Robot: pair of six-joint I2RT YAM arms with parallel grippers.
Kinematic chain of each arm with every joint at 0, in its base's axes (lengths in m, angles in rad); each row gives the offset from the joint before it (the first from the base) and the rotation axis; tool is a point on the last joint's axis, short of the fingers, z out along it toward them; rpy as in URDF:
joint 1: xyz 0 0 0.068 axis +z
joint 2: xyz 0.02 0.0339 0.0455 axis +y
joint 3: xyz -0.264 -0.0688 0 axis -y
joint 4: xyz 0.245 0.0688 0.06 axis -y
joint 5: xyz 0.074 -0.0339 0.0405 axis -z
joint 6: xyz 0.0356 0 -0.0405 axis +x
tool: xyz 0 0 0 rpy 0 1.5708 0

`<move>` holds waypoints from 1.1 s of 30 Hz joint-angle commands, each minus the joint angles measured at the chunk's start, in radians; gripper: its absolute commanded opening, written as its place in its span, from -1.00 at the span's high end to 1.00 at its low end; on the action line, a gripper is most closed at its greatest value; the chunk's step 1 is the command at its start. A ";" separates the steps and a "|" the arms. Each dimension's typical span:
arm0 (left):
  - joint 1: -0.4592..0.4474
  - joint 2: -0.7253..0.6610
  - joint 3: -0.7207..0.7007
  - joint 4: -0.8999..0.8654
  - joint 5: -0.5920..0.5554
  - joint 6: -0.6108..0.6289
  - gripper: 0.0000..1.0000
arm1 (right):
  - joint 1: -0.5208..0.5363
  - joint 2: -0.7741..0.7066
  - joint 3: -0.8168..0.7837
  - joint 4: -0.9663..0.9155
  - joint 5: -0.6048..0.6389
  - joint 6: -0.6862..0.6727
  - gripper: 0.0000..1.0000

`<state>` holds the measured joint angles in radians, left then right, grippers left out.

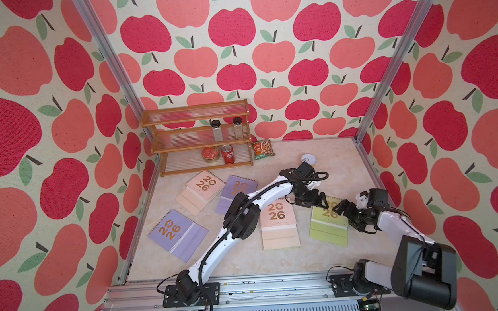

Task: Stack the calendars
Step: Pick up the calendar at the center of the board.

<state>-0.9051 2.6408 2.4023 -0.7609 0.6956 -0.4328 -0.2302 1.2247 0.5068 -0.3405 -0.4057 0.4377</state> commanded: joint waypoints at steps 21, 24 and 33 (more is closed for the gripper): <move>0.043 0.025 0.001 -0.011 0.049 -0.023 -0.72 | 0.018 -0.260 -0.065 -0.005 -0.291 0.068 -0.62; 0.046 0.021 0.002 -0.003 0.059 -0.018 -0.71 | 0.019 -0.272 -0.075 0.007 -0.310 0.081 -0.55; 0.049 0.018 0.008 0.010 0.071 -0.015 -0.70 | 0.020 -0.319 -0.087 0.045 -0.344 0.122 -0.28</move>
<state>-0.8474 2.6411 2.4020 -0.7673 0.7082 -0.4519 -0.2226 0.9257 0.4313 -0.3149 -0.6735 0.5343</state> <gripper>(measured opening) 0.850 0.650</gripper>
